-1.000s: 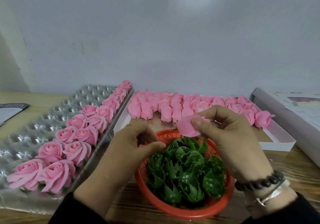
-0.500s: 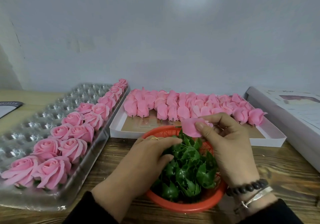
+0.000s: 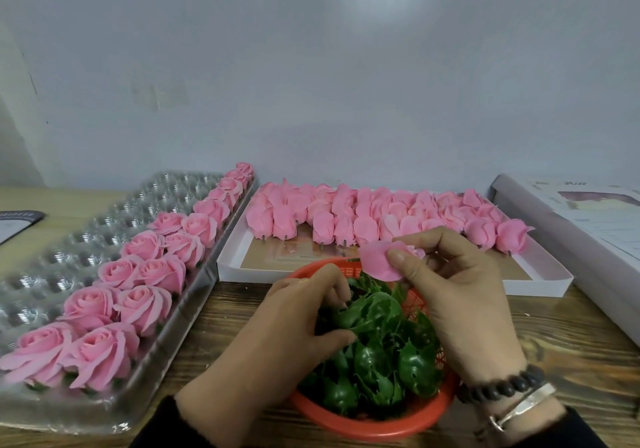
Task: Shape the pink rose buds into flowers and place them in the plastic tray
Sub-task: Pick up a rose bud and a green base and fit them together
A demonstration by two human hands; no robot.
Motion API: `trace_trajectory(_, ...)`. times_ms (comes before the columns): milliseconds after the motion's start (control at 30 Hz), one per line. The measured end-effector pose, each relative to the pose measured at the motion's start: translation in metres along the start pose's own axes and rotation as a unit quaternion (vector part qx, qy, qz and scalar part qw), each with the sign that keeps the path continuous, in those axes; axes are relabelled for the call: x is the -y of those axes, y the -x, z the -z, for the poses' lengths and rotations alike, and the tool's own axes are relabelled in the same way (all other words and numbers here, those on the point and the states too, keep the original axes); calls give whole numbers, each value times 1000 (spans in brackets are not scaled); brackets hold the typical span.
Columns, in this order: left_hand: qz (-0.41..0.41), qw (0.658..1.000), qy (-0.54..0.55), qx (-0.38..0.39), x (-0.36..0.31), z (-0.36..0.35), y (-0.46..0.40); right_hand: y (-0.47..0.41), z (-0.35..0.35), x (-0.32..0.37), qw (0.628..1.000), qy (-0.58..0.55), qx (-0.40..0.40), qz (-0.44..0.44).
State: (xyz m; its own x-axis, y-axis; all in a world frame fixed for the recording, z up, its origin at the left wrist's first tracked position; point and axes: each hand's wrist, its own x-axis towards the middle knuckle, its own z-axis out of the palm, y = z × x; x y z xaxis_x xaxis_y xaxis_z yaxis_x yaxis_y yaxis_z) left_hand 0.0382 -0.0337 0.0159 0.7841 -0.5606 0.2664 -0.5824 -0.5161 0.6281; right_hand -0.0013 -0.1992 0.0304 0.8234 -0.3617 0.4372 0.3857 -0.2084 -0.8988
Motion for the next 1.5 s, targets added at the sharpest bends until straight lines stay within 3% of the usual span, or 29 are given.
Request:
trace_trajectory(267, 11, 985, 149, -90, -3, 8, 2, 1, 6, 14, 998, 1, -41, 36)
trace_trajectory(367, 22, 968, 235, -88, -6, 11, 7, 5, 1, 19, 998, -18, -33, 42)
trace_trajectory(533, 29, 956, 278, -86, -8, 9, 9, 15, -9, 23, 998, -42, -26, 43)
trace_trajectory(600, 41, 923, 371, -87, -7, 10, 8, 17, -11, 23, 998, -39, -20, 43)
trace_trajectory(733, 66, 807, 582, -71, -4, 9, 5, 16, -10, 21, 997, -59, -39, 35)
trace_trajectory(900, 99, 725, 676, -85, -2, 9, 4, 17, -10, 24, 997, -45, -42, 40)
trace_trajectory(1167, 72, 744, 664, -35, -7, 6, 3, 25, -19, 22, 995, 37, 7, 93)
trace_trajectory(1500, 67, 761, 643, -54, -11, 2, 4, 25, -20, 16, 994, 70, -3, 78)
